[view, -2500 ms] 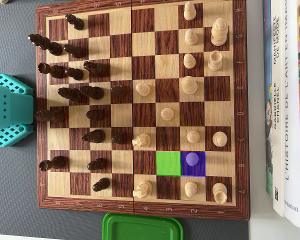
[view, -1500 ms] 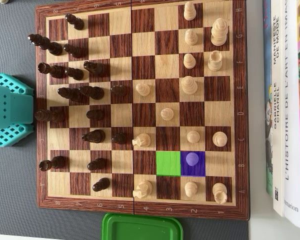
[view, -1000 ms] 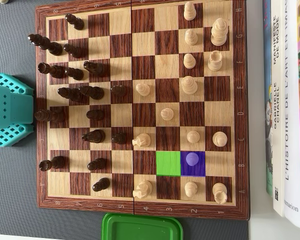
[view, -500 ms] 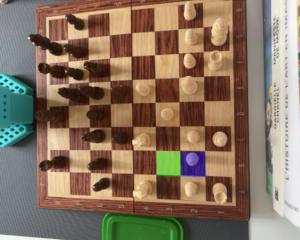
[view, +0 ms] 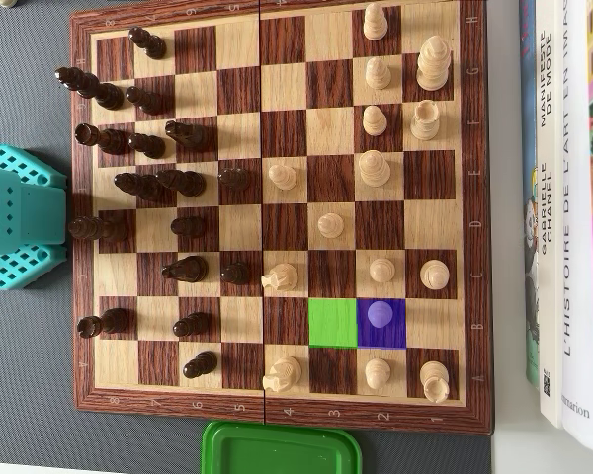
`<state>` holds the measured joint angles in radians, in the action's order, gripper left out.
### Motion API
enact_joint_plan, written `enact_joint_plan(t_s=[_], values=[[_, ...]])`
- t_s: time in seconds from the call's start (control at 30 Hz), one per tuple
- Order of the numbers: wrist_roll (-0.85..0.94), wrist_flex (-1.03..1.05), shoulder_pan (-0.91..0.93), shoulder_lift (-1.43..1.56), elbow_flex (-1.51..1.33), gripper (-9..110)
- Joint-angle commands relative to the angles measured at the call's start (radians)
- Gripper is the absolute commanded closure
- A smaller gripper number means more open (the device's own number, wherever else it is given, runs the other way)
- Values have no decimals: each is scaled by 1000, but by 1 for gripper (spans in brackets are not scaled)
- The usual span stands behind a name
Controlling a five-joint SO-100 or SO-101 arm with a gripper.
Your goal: Play chess
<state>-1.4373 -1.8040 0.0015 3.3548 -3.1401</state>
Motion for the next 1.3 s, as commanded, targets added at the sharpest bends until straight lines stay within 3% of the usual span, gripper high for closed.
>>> enact_joint_plan(t_s=[0.0,0.47,0.6,1.0,1.27], values=[[0,-2,0,-8,-20,86],[12,44,9,-11,-20,86],[12,245,11,-9,46,86],[12,1098,11,-8,293,86],[9,1433,11,-8,311,86]])
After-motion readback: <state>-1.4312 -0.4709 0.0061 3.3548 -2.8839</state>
